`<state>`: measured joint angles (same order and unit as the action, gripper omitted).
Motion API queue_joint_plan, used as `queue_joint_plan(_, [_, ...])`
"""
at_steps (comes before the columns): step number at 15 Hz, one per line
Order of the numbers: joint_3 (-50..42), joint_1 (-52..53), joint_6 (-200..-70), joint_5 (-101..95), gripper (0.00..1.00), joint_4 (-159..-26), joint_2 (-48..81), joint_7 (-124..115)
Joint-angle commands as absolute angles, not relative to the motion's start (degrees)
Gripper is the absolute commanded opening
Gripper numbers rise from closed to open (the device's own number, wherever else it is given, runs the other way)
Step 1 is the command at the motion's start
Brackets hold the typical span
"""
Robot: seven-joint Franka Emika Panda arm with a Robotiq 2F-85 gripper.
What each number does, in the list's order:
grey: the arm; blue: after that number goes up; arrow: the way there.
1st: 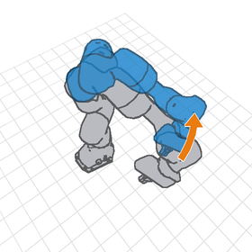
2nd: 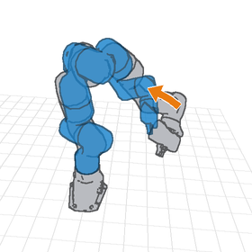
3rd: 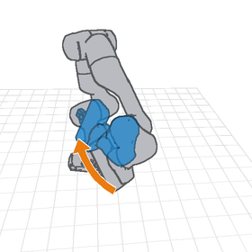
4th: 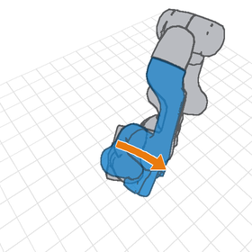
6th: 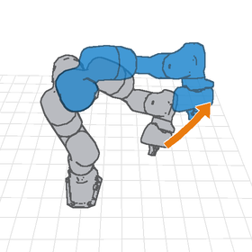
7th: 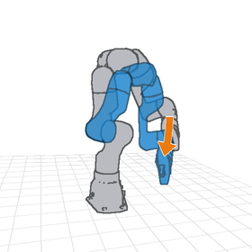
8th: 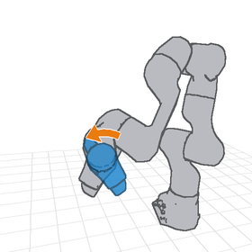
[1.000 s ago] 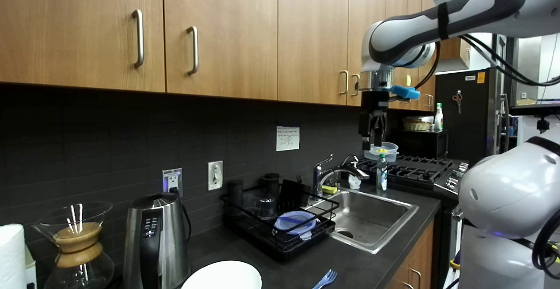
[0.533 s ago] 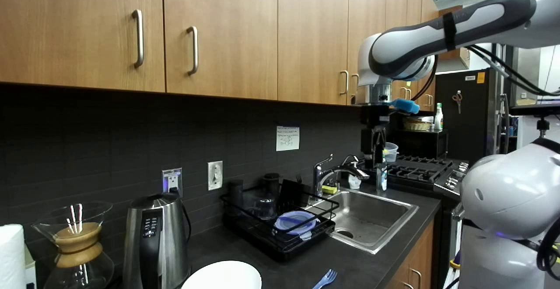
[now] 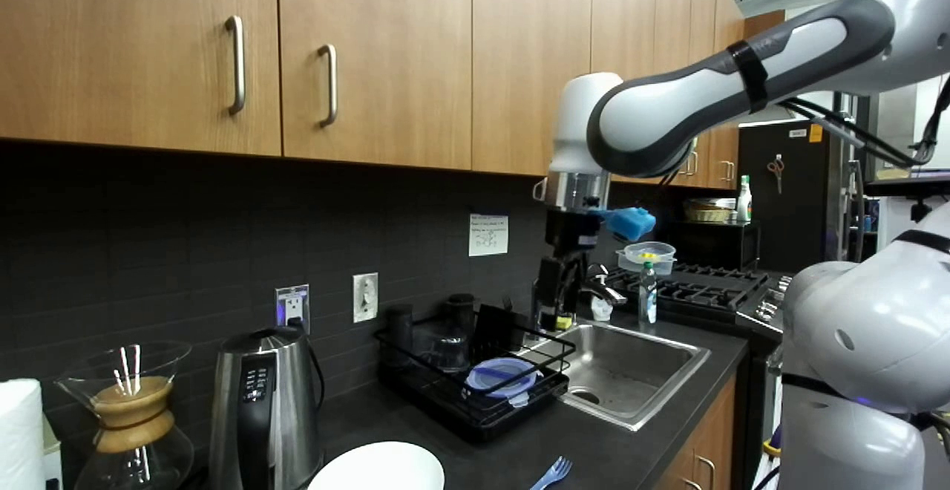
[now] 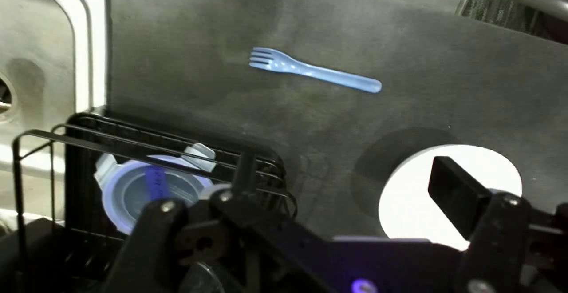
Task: Put the fork in the bowl
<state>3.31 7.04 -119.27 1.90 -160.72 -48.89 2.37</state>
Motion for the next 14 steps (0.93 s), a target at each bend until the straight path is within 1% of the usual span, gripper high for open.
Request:
queue_joint_plan(1, [7.74,9.88,-128.32,5.75,1.00,-160.64,-41.41,-3.26])
queue_joint_plan(3, [8.89,11.13,-130.48,6.49,1.00,-160.62,-39.38,-3.72])
queue_joint_plan(5, [8.82,11.47,-128.10,4.98,1.00,-160.44,-38.88,-2.03])
queue_joint_plan(7, [7.49,11.37,-122.87,3.64,1.00,-160.33,-40.36,0.45])
queue_joint_plan(11, [2.10,10.90,-106.28,-1.11,1.00,-159.53,-45.72,13.56])
queue_joint_plan(14, [-0.09,9.11,-94.79,-9.26,1.00,-157.03,-47.03,21.23])
